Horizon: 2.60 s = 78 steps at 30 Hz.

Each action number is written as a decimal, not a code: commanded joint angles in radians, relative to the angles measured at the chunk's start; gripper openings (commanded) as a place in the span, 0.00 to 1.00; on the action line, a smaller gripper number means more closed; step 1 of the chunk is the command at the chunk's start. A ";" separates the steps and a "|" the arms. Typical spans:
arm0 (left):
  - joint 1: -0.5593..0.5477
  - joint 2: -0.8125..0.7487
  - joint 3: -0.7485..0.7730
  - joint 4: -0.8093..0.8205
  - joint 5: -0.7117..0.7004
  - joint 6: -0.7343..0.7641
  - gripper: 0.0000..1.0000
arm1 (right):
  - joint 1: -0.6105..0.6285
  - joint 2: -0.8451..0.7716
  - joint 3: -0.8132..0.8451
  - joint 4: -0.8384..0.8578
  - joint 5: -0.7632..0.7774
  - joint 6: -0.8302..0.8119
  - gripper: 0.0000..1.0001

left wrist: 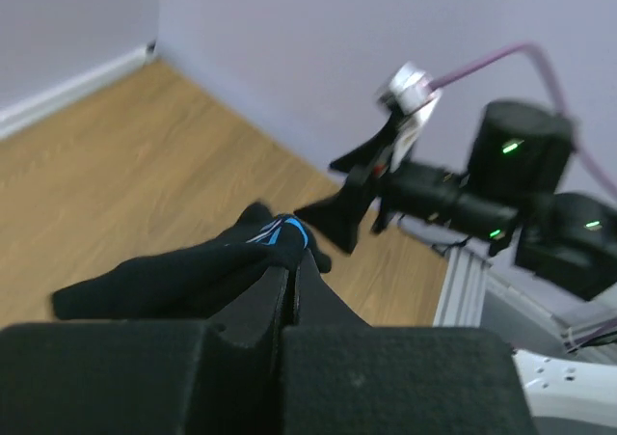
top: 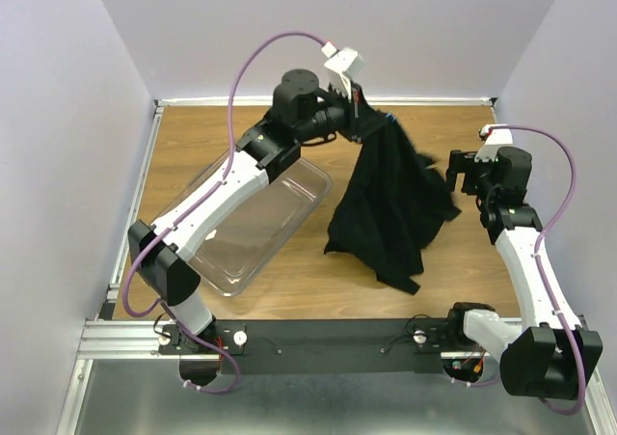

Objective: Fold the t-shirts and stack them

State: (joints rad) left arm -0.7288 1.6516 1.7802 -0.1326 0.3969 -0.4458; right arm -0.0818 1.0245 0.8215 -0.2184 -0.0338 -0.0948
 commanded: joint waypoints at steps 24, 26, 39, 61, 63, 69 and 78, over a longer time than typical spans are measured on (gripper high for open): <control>-0.086 -0.144 -0.508 -0.447 -0.732 0.180 0.88 | -0.003 -0.043 -0.008 -0.041 -0.382 -0.121 1.00; -0.086 -0.170 -0.536 -0.492 -0.678 0.167 0.87 | -0.004 -0.041 -0.008 -0.044 -0.391 -0.125 1.00; -0.107 0.043 -0.570 -0.637 -0.634 0.134 0.70 | -0.003 -0.058 -0.005 -0.050 -0.416 -0.128 1.00; 0.347 0.270 -0.098 -0.506 -0.880 0.372 0.00 | -0.003 -0.076 -0.004 -0.056 -0.483 -0.118 1.00; 0.374 0.364 0.027 -0.493 -0.899 0.470 0.00 | -0.004 -0.081 -0.005 -0.058 -0.492 -0.117 1.00; 0.473 0.606 0.323 -0.542 -0.961 0.568 0.00 | -0.004 -0.096 -0.010 -0.058 -0.506 -0.120 1.00; 0.525 0.660 0.295 -0.481 -0.869 0.565 0.00 | -0.004 -0.078 -0.010 -0.058 -0.497 -0.126 1.00</control>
State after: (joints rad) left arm -0.2218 2.3108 2.0789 -0.6643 -0.4759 0.1024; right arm -0.0826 0.9443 0.8162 -0.2584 -0.5133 -0.2108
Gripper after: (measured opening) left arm 0.178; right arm 0.998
